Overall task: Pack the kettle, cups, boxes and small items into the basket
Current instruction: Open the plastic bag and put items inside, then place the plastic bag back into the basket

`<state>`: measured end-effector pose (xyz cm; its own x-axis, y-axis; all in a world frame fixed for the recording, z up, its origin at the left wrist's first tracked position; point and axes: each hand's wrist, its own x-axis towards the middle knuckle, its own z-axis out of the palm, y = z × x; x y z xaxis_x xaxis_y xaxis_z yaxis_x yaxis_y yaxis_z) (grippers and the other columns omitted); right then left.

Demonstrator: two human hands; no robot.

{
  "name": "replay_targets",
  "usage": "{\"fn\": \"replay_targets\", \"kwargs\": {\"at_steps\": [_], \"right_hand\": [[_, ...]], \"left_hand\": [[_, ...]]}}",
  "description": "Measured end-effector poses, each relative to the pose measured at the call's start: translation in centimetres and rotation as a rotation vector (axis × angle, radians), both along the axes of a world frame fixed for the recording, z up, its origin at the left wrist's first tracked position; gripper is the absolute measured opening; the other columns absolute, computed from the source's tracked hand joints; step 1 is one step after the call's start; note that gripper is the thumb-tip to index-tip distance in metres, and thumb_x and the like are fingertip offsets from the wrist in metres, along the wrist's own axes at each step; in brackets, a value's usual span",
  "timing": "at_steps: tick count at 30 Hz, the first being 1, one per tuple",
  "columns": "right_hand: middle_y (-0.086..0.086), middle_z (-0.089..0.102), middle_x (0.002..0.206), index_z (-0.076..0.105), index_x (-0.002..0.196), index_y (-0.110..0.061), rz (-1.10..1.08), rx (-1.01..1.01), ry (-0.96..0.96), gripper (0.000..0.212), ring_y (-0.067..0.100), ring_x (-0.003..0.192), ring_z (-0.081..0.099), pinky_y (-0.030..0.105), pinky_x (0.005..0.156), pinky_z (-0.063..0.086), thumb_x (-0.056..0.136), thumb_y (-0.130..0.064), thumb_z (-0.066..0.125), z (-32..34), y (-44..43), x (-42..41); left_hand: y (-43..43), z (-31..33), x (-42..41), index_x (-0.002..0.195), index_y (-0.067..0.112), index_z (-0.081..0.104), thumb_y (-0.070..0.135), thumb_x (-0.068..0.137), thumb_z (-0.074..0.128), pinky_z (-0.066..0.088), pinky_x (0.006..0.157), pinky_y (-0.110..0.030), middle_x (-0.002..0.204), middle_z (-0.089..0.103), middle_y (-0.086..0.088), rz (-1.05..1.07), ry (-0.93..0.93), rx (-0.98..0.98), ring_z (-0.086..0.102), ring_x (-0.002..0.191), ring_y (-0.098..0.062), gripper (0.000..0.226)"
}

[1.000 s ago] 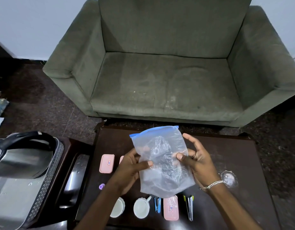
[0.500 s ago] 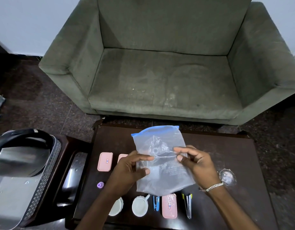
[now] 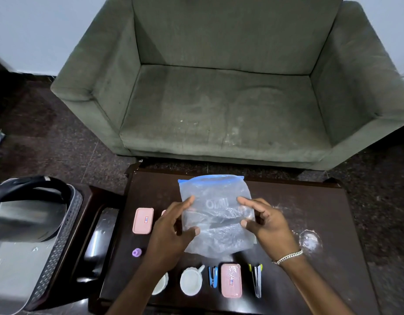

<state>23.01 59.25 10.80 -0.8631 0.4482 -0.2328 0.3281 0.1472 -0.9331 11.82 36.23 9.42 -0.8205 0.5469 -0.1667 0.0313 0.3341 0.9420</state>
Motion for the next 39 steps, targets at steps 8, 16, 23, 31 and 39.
{"fn": "replay_targets", "kwargs": {"at_steps": [8,16,23,31,39], "right_hand": [[-0.01,0.052,0.082,0.076,0.11,-0.011,-0.036,0.286,-0.122,0.036,-0.007,0.071,0.056,0.002,0.068,0.038,0.083,0.012,0.072,0.8,-0.9,-0.3],[-0.003,0.052,0.099,0.069,0.082,-0.013,-0.045,0.237,-0.121,0.016,-0.003,0.083,0.053,0.007,0.074,0.037,0.094,-0.004,0.066,1.7,-1.0,-0.5],[-0.008,0.044,0.069,0.048,0.08,-0.012,-0.23,0.158,-0.026,0.024,0.001,0.06,0.038,0.02,0.057,0.037,0.104,-0.012,0.051,0.6,-3.9,-2.1],[-0.011,0.063,0.092,0.056,0.122,-0.022,-0.239,0.314,0.123,0.033,0.002,0.07,0.057,0.017,0.066,0.044,0.1,0.0,0.048,-0.2,-10.1,-5.2],[-0.01,0.067,0.111,0.076,0.109,-0.033,0.175,0.163,0.075,0.043,0.0,0.104,0.063,0.017,0.09,0.048,0.096,0.003,0.058,-0.9,-17.3,-9.6]], "left_hand": [[0.6,0.3,0.4,0.109,0.028,0.076,-0.009,0.073,0.082,0.042,0.07,-0.007,0.091,0.065,0.013,0.08,0.279,-0.16,0.059,0.077,-0.008,0.053],[0.5,0.5,-0.4,0.081,0.016,0.077,-0.008,0.079,0.076,0.046,0.084,-0.012,0.109,0.065,0.008,0.15,0.214,-0.142,0.063,0.103,0.0,0.025],[0.9,0.2,0.8,0.093,0.015,0.056,0.019,0.1,0.064,0.054,0.068,-0.042,0.079,0.064,-0.006,0.353,0.125,-0.053,0.061,0.072,-0.024,0.012],[-4.5,0.2,0.0,0.09,0.037,0.051,-0.015,0.091,0.052,0.044,0.059,-0.034,0.083,0.055,0.006,0.352,0.229,-0.031,0.053,0.067,-0.017,0.052],[-15.5,-0.8,-2.4,0.115,0.026,0.074,0.003,0.087,0.059,0.057,0.083,-0.027,0.119,0.065,0.016,0.354,0.195,-0.047,0.068,0.108,-0.01,0.04]]}}
